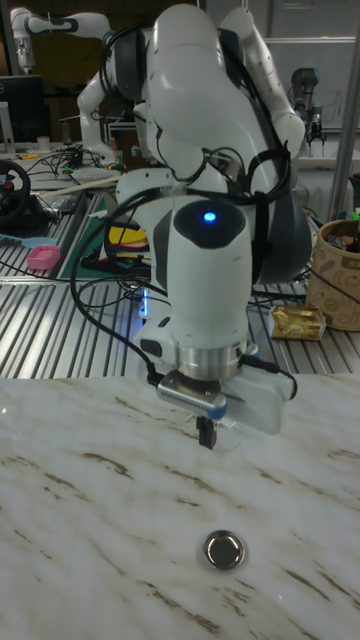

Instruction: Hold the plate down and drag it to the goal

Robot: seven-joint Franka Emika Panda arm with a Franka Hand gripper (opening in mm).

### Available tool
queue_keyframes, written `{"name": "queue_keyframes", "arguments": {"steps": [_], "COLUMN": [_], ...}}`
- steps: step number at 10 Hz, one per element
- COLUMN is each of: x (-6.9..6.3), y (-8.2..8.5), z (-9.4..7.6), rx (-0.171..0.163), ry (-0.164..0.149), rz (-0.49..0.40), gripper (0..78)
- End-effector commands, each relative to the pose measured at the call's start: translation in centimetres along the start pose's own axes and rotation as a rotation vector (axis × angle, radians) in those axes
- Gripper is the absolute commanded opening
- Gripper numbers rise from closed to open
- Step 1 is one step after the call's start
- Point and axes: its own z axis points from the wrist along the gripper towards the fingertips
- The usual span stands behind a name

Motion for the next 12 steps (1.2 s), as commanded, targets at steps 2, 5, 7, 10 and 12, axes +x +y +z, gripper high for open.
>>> {"name": "queue_keyframes", "arguments": {"steps": [2,5,7,10,12], "x": [-0.9,-1.4,-1.7,-2.1,-2.2], "y": [0.3,1.4,2.2,2.9,3.2], "z": [2.0,3.7,4.8,6.2,6.8], "rx": [-0.005,-0.002,-0.004,-0.012,-0.018], "ry": [-0.007,-0.015,-0.018,-0.029,-0.037], "rz": [-0.034,-0.038,-0.036,-0.032,-0.032], "gripper": [0.0,0.0,0.0,0.0,0.0]}}
